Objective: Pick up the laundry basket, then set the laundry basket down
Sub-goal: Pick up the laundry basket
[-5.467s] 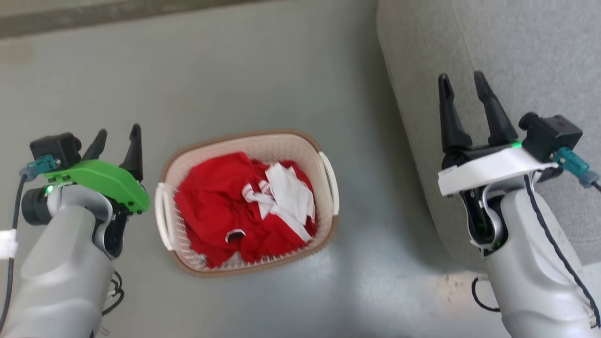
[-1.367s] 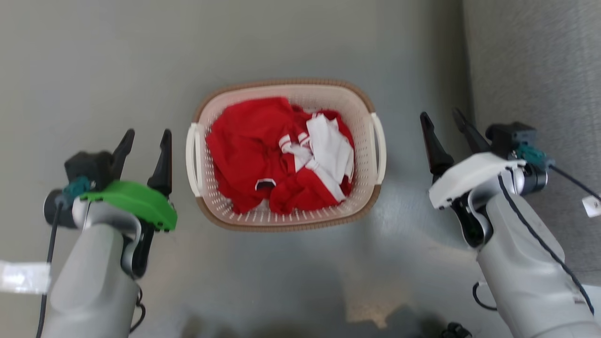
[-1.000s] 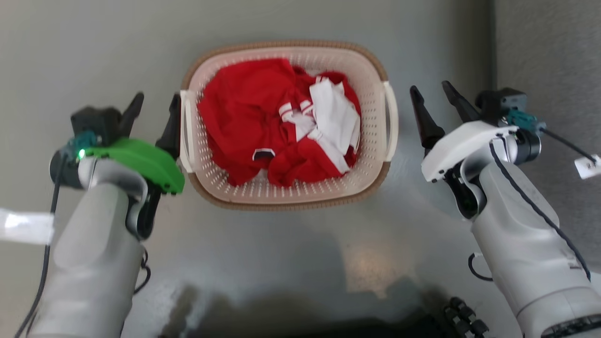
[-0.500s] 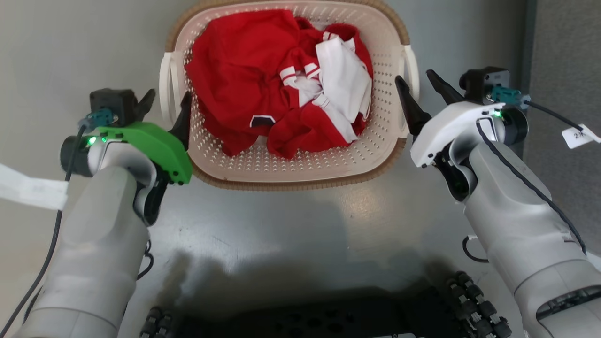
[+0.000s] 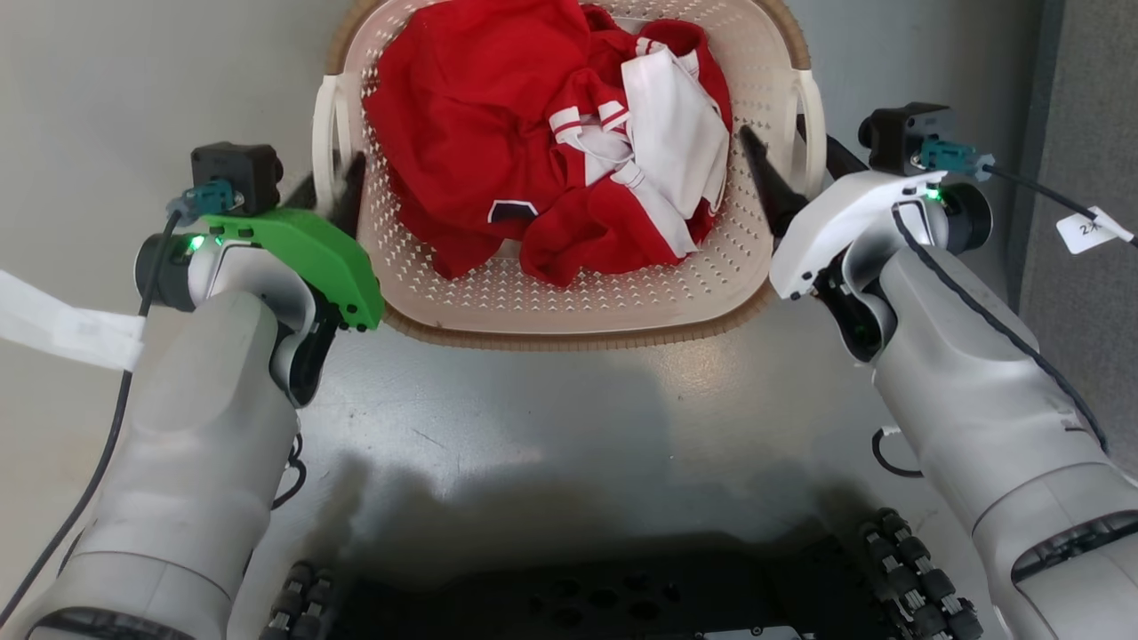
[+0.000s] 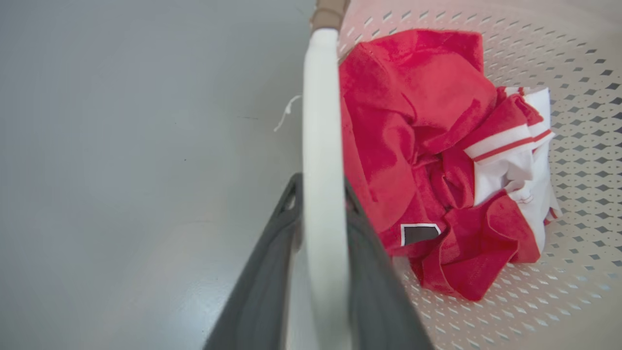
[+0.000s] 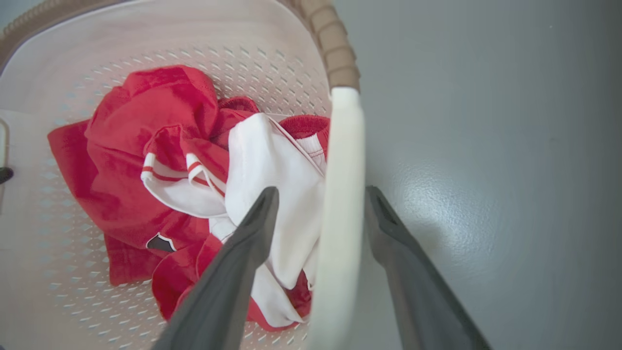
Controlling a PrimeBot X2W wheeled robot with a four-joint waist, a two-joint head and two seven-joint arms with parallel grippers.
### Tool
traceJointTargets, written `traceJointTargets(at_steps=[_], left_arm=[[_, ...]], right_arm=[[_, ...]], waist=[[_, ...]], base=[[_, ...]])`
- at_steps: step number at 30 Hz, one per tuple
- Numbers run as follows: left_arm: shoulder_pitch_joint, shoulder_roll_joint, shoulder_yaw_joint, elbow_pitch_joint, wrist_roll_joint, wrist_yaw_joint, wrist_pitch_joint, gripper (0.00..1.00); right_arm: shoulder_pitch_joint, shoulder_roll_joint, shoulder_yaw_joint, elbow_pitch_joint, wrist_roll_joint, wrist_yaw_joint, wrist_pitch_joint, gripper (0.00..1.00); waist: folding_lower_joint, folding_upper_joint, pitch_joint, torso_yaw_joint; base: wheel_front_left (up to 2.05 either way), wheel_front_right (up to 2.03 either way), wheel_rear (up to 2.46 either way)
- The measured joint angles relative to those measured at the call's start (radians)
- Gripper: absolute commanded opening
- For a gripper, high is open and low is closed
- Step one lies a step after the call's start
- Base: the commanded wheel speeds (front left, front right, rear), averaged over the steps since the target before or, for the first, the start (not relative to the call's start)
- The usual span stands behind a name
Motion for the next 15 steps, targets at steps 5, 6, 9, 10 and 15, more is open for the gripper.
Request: traceJointTargets(at_steps=[5,6,9,10,15], left_arm=[[-0.01,-0.002,-0.023,0.018,-0.018,0.0,-0.01,0.0],[-0.01,-0.002,-0.029,0.02,-0.023,0.0,-0.014,0.0],[-0.01,-0.003,-0.044,0.03,-0.047,0.0,-0.023,0.0],[-0.01,-0.005,-0.052,0.037,-0.054,0.0,-0.027,0.0],[-0.01,-0.006,-0.082,0.063,-0.072,0.0,-0.03,0.0]], right_arm=[[-0.015,0.001,0.003,0.023,0.03,-0.002,-0.008,0.0],[-0.018,0.001,0.004,0.027,0.033,-0.002,-0.009,0.0],[-0.02,0.001,0.011,0.04,0.04,-0.002,-0.018,0.0],[-0.02,0.0,0.013,0.045,0.041,-0.002,-0.021,0.0],[-0.02,0.0,0.035,0.065,0.069,-0.002,-0.025,0.0]], waist=[[0.0,0.0,-0.002,0.002],[0.0,0.0,-0.003,0.002],[0.0,0.0,-0.009,0.001],[0.0,0.0,-0.013,0.001],[0.0,0.0,-0.04,0.001]], base=[[0.0,0.0,0.0],[0.0,0.0,0.0],[0.0,0.0,0.0],[0.0,0.0,0.0],[0.0,0.0,0.0]])
